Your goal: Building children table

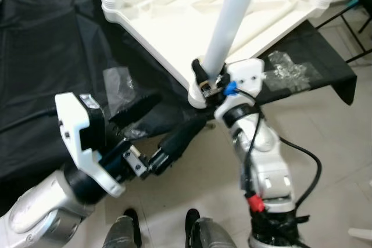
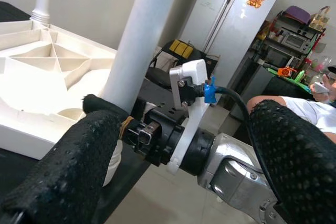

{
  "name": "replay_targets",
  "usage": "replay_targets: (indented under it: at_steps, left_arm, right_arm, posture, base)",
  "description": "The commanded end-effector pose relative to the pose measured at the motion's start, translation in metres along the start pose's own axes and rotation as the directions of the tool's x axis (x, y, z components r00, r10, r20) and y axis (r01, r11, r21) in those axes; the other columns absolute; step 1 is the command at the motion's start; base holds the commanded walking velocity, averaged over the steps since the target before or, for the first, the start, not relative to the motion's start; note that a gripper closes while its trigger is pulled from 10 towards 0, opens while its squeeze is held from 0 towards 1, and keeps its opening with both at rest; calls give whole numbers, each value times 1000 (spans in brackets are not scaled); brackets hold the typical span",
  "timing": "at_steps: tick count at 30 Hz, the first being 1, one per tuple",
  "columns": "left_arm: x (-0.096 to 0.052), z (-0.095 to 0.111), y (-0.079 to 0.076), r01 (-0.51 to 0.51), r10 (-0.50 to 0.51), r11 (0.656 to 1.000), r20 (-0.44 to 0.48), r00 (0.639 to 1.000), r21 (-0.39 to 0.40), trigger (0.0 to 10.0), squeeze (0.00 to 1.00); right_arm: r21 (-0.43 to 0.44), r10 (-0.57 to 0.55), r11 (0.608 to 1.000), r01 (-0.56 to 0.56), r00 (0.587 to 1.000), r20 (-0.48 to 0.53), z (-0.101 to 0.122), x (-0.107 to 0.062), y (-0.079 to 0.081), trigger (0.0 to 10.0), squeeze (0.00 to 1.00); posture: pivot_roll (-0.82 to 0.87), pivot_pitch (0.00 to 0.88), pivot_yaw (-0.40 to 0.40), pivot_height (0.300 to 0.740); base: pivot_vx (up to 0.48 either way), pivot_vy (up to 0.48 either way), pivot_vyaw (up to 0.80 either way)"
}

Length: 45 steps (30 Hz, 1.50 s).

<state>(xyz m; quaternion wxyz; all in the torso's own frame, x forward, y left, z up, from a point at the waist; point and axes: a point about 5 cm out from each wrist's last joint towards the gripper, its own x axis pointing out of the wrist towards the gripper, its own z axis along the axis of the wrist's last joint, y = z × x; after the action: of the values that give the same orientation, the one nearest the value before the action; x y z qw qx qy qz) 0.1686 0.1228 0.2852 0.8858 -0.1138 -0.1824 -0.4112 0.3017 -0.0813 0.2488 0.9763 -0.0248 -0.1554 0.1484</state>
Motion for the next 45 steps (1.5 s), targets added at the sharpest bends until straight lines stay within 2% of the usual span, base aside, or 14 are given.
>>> replay_targets:
  at_steps: [1, 2, 3, 4, 5, 10, 11, 18, 25, 31, 32, 33, 34, 45]
  left_arm:
    - [0, -2, -3, 29, -29, 1000, 0, 1000, -6, 10000, 0]
    - [0, -2, -3, 29, -29, 1000, 0, 1000, -6, 10000, 0]
    - [1, -2, -1, 31, -31, 1000, 3, 1000, -3, 10000, 0]
    - [1, -2, -1, 31, -31, 1000, 3, 1000, -3, 10000, 0]
    - [1, -2, 0, 33, -33, 999, 5, 999, -1, 10000, 0]
    - [2, -3, 0, 38, -38, 999, 8, 999, -7, 10000, 0]
    - [3, -3, -1, 40, -40, 999, 7, 999, -9, 10000, 0]
    - [4, -4, -5, 45, -45, 999, 6, 999, -27, 10000, 0]
    - [3, -5, -7, 42, -42, 999, 1, 999, -30, 10000, 0]
    - [1, -5, -9, 32, -32, 999, -8, 999, -36, 10000, 0]
    - [0, -5, -9, 30, -31, 999, -10, 999, -37, 10000, 0]
    - [0, -5, -9, 30, -31, 999, -10, 999, -37, 10000, 0]
    - [0, -5, -10, 28, -29, 999, -13, 999, -34, 10000, 0]
    - [-3, -5, -6, 4, -4, 1000, -27, 1000, -10, 10000, 0]
  right_arm:
    - [-11, -91, 996, 90, 971, -223, -44, 2, -5, 0, 0]
    - [-11, -91, 996, 90, 971, -223, -44, 2, -5, 0, 0]
    - [3, -77, 997, 79, 972, -221, -41, 7, -3, 3059, 0]
    - [3, -77, 997, 79, 972, -221, -41, 7, -3, 3059, 0]
    - [45, -45, 997, 56, 976, -212, -37, 10, -1, 10000, 0]
    - [183, 137, 977, -109, 980, -144, -17, 8, 4, 10000, 82]
    - [183, 226, 961, -206, 970, -92, -8, 9, 0, 10000, 1000]
    - [-3, 480, 877, -481, 877, -13, 18, 15, -34, 10000, 1000]
    - [-42, 527, 849, -527, 850, -6, 27, 26, -42, 10000, 1000]
    - [-137, 643, 743, -655, 756, -125, 28, 40, -52, 10000, 988]
    - [-130, 678, 709, -694, 720, -146, 28, 42, -54, 10000, 0]
    - [-130, 678, 709, -694, 720, -146, 28, 42, -54, 10000, 0]
    - [-122, 685, 704, -699, 714, -145, 30, 47, -57, 471, 0]
    - [-35, 703, 703, -711, 701, -123, 26, 44, -54, 0, 0]
  posture:
    - [59, 328, -103, 740]
    - [59, 328, -103, 740]
    - [52, 325, -100, 740]
    - [52, 325, -100, 740]
    - [46, 326, -95, 740]
    - [40, 331, -94, 740]
    - [41, 337, -94, 740]
    - [55, 362, -90, 740]
    - [73, 374, -87, 740]
    - [84, 381, -86, 740]
    - [85, 388, -84, 740]
    - [85, 388, -84, 740]
    - [88, 389, -86, 740]
    - [87, 390, -97, 740]
  base:
    - [0, 0, 0]
    - [0, 0, 0]
    - [0, 0, 0]
    - [0, 0, 0]
    - [0, 0, 0]
    - [0, 0, 0]
    - [0, 0, 0]
    - [0, 0, 0]
    - [0, 0, 0]
    - [0, 0, 0]
    - [0, 0, 0]
    - [0, 0, 0]
    - [0, 0, 0]
    - [0, 0, 0]
